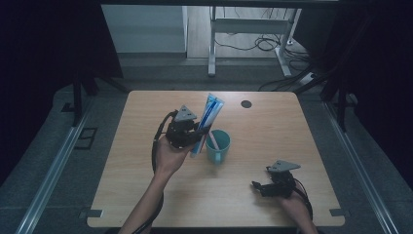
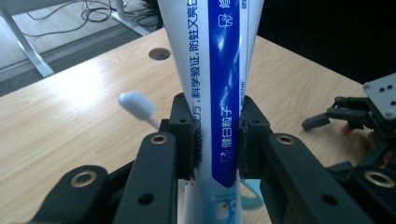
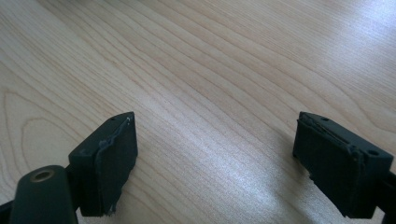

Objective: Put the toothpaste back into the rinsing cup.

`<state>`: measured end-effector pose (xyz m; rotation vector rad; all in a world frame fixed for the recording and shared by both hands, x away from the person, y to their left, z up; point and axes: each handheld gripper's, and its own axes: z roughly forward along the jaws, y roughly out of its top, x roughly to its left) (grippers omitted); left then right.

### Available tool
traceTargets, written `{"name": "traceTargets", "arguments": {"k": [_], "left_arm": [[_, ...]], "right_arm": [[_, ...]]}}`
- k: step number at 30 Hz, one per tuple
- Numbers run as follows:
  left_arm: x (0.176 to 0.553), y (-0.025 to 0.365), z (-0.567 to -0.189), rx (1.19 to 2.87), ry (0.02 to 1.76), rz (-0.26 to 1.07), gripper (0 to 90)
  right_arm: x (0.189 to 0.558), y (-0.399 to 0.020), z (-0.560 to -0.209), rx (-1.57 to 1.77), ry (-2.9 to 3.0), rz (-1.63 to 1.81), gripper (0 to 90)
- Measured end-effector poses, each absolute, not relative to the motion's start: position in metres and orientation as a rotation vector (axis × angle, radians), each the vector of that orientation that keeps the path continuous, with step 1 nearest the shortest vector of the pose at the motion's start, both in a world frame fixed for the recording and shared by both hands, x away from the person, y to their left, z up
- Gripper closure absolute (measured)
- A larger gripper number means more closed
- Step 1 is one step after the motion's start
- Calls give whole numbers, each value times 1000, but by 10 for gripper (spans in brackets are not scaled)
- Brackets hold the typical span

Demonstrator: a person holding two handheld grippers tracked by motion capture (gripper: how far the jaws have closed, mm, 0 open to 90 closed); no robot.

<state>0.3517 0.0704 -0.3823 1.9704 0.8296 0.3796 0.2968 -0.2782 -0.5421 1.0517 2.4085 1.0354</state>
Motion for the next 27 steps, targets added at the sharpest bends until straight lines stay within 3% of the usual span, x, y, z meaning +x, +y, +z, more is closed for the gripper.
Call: {"name": "traceTargets", "arguments": {"k": [27], "left_arm": [[378, 35, -387, 1892, 828, 414, 727]], "right_arm": [[297, -278, -542, 1049, 2408, 1035, 139]]}}
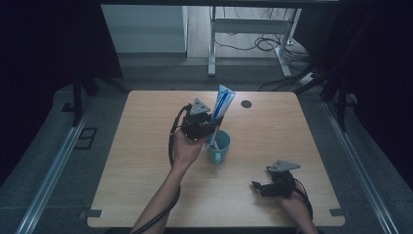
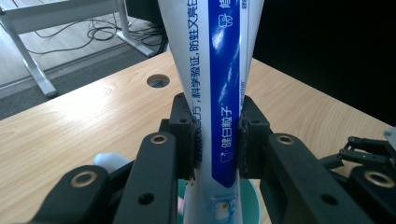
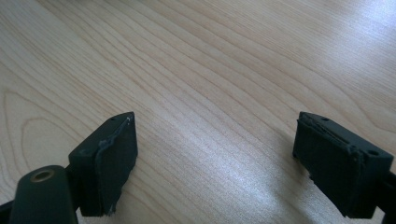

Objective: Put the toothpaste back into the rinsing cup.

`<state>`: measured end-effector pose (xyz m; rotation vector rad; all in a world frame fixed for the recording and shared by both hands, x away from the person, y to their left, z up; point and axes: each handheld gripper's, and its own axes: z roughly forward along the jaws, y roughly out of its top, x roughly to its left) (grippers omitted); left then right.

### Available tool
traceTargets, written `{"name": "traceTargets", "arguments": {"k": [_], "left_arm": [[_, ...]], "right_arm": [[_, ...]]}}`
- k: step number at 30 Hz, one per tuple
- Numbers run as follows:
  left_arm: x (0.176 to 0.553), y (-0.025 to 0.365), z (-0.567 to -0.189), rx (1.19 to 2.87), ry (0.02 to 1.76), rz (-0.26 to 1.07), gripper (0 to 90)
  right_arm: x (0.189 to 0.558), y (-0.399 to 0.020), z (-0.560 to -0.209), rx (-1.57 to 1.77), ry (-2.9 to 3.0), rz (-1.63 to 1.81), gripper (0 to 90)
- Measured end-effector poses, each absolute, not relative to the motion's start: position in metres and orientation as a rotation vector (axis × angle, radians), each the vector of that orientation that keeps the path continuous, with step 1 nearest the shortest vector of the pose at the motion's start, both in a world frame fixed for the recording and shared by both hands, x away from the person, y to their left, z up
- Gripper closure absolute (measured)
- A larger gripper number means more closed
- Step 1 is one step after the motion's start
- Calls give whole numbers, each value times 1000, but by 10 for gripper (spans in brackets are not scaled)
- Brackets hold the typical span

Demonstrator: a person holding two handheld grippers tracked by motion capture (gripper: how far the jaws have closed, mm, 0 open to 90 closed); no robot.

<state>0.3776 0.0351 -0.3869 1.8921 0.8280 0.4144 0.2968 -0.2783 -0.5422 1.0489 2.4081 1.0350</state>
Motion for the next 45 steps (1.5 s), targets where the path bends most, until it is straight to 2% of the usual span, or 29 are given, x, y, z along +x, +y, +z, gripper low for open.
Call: {"name": "traceTargets", "arguments": {"k": [17, 45], "left_arm": [[387, 17, -400, 1866, 822, 430, 727], [389, 8, -443, 1859, 844, 408, 723]], "right_arm": [[297, -278, -542, 1046, 2407, 1036, 139], [297, -278, -542, 1052, 2408, 1038, 139]]}}
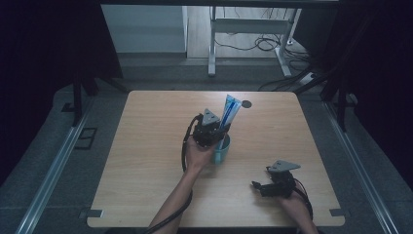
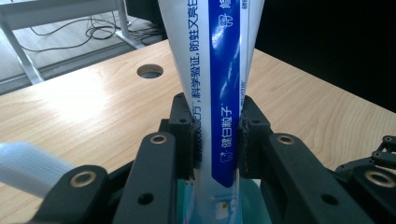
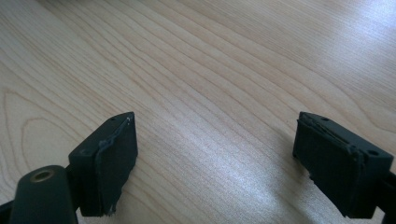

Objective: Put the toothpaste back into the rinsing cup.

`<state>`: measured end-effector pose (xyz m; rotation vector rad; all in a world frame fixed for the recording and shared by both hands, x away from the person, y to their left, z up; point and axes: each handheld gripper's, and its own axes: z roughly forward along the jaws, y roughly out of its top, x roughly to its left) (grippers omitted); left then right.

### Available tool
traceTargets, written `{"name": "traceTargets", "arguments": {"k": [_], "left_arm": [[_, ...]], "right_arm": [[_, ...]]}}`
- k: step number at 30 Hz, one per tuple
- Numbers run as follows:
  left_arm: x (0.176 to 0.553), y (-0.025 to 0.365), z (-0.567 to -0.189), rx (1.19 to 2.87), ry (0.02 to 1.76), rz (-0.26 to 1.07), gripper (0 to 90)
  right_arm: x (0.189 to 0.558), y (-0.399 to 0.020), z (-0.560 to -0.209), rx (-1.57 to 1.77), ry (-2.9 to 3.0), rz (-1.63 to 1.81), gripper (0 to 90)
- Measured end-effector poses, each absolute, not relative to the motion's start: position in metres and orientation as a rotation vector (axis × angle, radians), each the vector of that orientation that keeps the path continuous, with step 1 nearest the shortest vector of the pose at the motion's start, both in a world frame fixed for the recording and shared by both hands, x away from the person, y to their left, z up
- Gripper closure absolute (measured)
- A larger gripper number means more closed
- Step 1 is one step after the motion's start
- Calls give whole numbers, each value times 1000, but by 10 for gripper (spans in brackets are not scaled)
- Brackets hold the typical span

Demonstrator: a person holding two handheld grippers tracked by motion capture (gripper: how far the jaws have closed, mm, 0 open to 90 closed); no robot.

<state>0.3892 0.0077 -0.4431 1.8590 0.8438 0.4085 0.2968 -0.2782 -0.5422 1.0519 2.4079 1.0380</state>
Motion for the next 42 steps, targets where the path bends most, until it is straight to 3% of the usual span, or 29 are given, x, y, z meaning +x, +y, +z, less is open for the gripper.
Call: {"name": "traceTargets", "arguments": {"k": [42], "left_arm": [[387, 8, -471, 1950, 901, 400, 688]], "right_arm": [[297, -278, -542, 1052, 2409, 1037, 139]]}}
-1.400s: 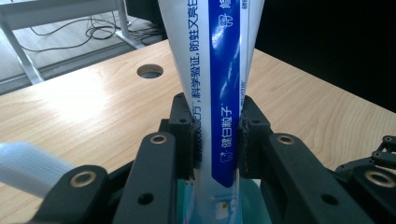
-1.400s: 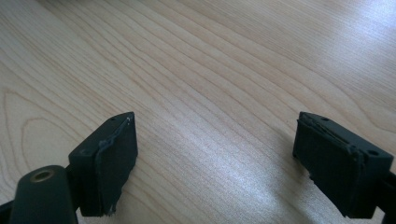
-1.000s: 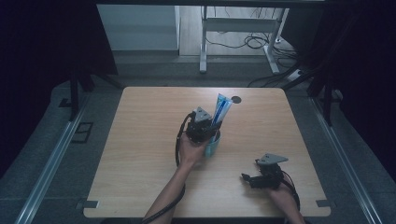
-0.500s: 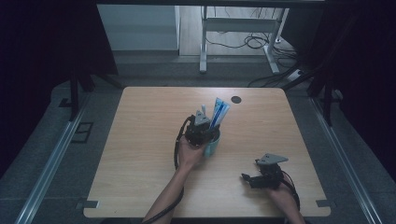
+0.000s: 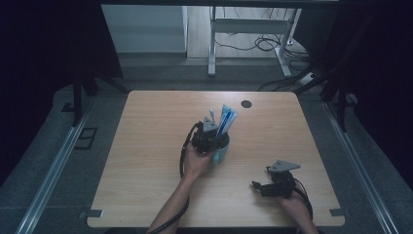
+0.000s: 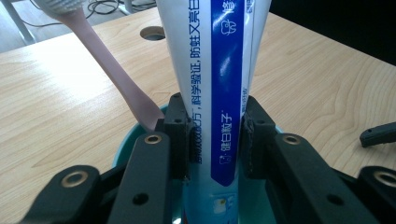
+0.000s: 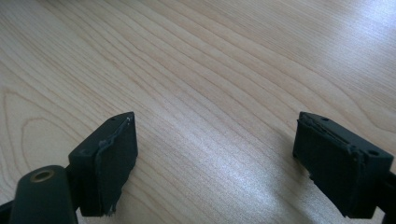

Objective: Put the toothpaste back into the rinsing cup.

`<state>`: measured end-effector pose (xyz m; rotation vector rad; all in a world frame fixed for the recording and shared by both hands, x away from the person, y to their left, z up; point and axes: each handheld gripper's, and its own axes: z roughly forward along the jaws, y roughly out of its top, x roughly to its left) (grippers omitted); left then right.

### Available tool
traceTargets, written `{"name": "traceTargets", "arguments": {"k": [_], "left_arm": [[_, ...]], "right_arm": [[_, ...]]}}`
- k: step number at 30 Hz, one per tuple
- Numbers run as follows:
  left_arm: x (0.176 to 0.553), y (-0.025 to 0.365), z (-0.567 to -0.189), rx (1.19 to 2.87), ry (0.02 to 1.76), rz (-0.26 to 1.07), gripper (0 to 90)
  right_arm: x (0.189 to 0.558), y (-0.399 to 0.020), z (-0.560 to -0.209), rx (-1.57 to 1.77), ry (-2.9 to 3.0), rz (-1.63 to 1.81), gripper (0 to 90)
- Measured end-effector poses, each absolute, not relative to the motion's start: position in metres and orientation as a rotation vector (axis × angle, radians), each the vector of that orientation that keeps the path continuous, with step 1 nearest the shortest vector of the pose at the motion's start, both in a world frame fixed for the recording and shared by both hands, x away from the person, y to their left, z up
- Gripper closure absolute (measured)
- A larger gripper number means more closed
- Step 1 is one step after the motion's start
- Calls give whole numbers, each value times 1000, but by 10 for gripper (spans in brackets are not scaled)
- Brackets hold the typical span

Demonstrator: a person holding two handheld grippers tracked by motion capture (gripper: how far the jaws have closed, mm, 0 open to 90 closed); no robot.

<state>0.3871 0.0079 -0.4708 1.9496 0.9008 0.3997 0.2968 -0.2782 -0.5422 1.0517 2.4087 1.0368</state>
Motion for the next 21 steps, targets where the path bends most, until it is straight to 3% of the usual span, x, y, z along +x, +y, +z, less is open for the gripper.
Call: {"name": "traceTargets", "arguments": {"k": [8, 21], "left_arm": [[390, 8, -468, 1982, 915, 378, 667], [384, 13, -462, 1960, 905, 385, 501]], "right_arm": [[297, -278, -542, 1052, 2409, 1037, 139], [297, -278, -542, 1052, 2409, 1037, 138]]}}
